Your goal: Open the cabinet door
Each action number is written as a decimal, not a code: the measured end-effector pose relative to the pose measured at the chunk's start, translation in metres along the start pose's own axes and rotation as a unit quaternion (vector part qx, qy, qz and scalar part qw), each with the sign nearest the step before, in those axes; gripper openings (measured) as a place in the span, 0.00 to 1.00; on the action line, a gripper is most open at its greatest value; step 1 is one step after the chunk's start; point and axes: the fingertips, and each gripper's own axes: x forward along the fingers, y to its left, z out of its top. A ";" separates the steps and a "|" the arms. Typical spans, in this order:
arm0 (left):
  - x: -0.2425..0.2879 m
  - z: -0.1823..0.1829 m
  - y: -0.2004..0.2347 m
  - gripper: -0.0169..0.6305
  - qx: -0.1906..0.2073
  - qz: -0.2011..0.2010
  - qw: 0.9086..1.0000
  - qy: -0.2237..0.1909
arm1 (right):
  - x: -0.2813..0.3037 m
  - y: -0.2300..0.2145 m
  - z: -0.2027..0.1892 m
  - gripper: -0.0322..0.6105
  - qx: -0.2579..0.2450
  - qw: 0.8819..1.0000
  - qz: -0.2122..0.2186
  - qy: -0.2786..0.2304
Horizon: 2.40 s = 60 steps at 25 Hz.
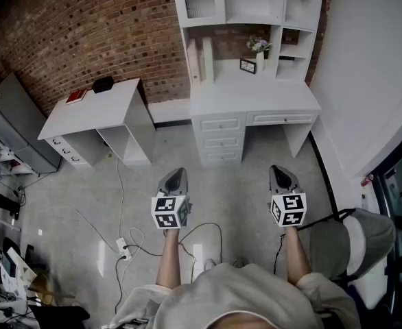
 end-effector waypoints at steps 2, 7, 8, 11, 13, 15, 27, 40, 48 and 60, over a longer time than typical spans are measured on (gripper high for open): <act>0.000 0.000 -0.003 0.07 0.000 -0.002 1.000 0.001 | -0.002 -0.001 -0.001 0.07 0.001 1.000 -0.001 0.002; -0.001 -0.001 -0.008 0.07 -0.001 -0.003 1.000 0.003 | -0.006 -0.002 -0.003 0.07 0.001 1.000 -0.001 0.004; -0.001 -0.002 -0.009 0.07 -0.001 -0.003 1.000 0.003 | -0.006 -0.003 -0.003 0.07 0.001 1.000 0.000 0.003; 0.002 -0.002 -0.014 0.07 0.000 -0.002 1.000 0.006 | -0.006 -0.009 -0.004 0.07 0.005 1.000 -0.002 0.001; 0.005 -0.004 -0.018 0.07 0.000 -0.002 1.000 0.007 | -0.006 -0.015 -0.006 0.07 0.007 1.000 -0.004 -0.001; 0.008 -0.006 -0.024 0.07 0.001 0.000 1.000 0.009 | -0.006 -0.020 -0.009 0.07 0.008 1.000 -0.001 -0.001; 0.030 -0.007 -0.059 0.07 0.000 0.016 1.000 0.011 | 0.002 -0.054 -0.019 0.07 -0.003 1.000 0.031 -0.002; 0.099 -0.008 -0.051 0.07 0.001 0.013 1.000 0.016 | 0.060 -0.078 -0.026 0.07 -0.002 0.999 0.038 -0.004; 0.185 -0.004 -0.018 0.07 -0.007 -0.004 1.000 0.018 | 0.139 -0.097 -0.024 0.07 -0.009 1.000 0.028 0.006; 0.332 0.045 0.081 0.07 -0.009 -0.022 1.000 0.005 | 0.308 -0.116 0.019 0.07 -0.012 1.000 0.006 0.000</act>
